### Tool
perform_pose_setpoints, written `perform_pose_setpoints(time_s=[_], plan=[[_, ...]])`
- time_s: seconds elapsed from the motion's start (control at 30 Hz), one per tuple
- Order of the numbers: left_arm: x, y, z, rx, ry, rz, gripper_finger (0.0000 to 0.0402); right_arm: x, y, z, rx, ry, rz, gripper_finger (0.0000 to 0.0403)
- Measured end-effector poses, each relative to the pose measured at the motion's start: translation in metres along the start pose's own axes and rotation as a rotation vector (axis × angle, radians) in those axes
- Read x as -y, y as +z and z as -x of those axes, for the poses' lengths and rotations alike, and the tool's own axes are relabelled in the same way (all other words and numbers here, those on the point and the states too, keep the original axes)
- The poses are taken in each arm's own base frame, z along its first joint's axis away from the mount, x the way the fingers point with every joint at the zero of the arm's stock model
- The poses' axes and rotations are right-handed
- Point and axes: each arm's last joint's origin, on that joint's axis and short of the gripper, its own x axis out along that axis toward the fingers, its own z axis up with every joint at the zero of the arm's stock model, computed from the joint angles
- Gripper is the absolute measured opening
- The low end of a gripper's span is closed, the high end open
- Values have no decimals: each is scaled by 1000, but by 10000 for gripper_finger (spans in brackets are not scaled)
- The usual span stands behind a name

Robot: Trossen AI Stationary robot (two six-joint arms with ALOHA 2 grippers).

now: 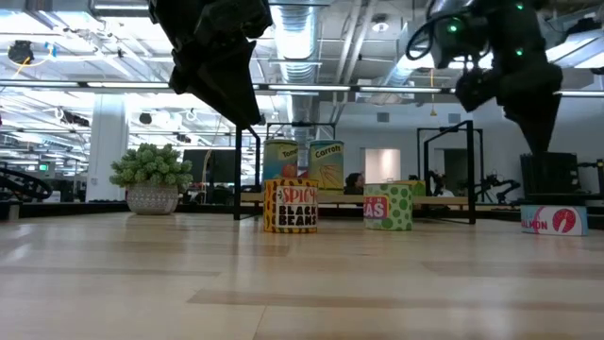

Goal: Pick and place cans onto a shelf
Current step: Put the canned salmon on the shelf

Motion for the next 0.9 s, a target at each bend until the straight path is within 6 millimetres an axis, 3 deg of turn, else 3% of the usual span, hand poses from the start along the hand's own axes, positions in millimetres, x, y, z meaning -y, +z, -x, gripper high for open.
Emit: perform_pose_setpoints(time_s=[0.33,0.73,0.9], plan=[[0,0,0,0,0,0,128,-24,-3,-41,111,122,-91,169],[0,0,0,0,-1,2,128,-47,-2,-80,53,38,-97,167],[0,0,0,0,-1,2,128,-53,0,-85,29,2,-89,167]])
